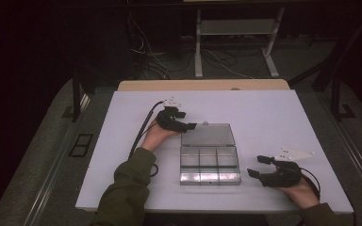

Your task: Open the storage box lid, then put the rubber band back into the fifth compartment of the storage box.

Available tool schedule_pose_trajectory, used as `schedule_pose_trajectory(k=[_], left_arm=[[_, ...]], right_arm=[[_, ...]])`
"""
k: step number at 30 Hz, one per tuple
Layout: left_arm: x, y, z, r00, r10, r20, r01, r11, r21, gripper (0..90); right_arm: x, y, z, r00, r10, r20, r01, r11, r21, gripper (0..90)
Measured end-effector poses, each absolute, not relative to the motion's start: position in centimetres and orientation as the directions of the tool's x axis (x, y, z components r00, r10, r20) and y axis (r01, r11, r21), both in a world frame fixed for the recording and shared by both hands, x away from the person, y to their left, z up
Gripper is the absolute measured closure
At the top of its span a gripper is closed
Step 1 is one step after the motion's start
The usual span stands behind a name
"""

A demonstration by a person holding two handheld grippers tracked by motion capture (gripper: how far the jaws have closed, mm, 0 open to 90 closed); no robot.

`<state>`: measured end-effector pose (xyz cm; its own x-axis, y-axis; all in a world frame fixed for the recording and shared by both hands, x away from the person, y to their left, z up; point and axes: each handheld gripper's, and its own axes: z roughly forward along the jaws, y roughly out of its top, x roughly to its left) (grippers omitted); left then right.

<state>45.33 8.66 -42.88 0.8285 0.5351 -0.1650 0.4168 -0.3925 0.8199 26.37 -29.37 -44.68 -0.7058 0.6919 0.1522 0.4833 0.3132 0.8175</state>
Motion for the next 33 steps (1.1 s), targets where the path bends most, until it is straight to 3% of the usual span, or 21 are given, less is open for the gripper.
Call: schedule_pose_trajectory(k=[11,27,33], left_arm=[[43.9,9.9,-41.3,0.821,0.555,-0.134,0.393,-0.378,0.838,18.8],[40.9,11.8,-40.5,0.8,0.59,-0.106,0.377,-0.357,0.855,2.2],[39.8,12.7,-40.5,0.792,0.601,-0.108,0.385,-0.353,0.853,0.0]], right_arm=[[26.2,-29.4,-44.6,-0.71,0.689,0.147,0.476,0.315,0.821,29.5],[26.4,-29.5,-44.7,-0.71,0.688,0.152,0.479,0.313,0.82,29.5],[26.4,-29.4,-44.7,-0.709,0.689,0.151,0.479,0.313,0.82,29.5]])
